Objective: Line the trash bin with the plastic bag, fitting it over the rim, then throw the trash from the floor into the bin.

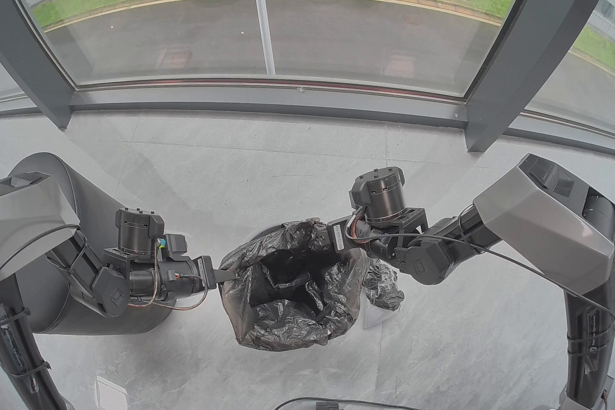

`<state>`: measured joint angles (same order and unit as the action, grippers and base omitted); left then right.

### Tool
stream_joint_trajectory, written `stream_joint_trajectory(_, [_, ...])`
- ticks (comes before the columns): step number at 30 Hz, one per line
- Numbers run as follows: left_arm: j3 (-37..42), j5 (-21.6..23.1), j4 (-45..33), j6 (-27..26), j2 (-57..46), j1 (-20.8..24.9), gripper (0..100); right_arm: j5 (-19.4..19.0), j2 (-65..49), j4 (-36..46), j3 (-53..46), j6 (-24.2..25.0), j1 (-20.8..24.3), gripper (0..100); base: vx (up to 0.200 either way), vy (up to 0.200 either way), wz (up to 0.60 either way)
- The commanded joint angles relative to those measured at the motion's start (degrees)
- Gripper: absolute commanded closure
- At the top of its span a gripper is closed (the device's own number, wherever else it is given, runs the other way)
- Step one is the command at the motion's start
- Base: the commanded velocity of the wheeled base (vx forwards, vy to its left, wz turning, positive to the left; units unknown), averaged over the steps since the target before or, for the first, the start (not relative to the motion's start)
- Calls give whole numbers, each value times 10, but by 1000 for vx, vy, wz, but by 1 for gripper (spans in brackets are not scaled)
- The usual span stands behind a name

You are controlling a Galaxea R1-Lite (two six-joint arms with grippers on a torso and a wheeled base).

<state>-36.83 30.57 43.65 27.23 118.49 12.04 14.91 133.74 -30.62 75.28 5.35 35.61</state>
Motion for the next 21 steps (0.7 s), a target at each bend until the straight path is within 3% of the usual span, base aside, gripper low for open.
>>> stream_joint_trajectory(1, [-7,0,0,0,11,-1,100,0,8,-1,2,-1,-5,0,0,0,0])
stream_joint_trajectory(14, [-22,-2,78,1,68,-6,100,-1,34,-2,17,1,-13,0,0,0,0])
stream_joint_trajectory(21, [-23,-1,82,1,79,-15,100,-1,34,-2,19,1,-13,0,0,0,0])
